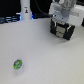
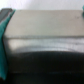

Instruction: Open the kcup holder, insert the kcup into the holder, and close the kcup holder

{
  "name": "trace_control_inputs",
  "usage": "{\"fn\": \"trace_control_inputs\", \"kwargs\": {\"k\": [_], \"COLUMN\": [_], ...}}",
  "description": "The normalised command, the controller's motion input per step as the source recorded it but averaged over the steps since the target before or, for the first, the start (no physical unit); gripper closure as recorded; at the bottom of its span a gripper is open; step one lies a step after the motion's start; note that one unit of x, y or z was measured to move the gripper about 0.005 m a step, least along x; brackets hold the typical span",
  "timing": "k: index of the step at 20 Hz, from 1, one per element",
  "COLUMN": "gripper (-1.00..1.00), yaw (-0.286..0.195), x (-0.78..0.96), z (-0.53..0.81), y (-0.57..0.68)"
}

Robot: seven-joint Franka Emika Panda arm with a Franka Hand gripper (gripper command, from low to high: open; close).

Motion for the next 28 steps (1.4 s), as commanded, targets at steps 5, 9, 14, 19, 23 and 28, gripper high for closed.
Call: {"fn": "trace_control_inputs", "kwargs": {"k": [5,9,14,19,23,28], "gripper": [1.0,1.0,1.0,1.0,-1.0,-1.0], "yaw": [-0.046,-0.052,-0.058,-0.06,-0.065,-0.096], "x": [0.95,0.92,0.87,0.87,0.77,0.37], "z": [0.21,0.15,0.12,0.1,0.12,0.19], "y": [-0.37,-0.4,-0.4,-0.45,-0.36,-0.22]}}
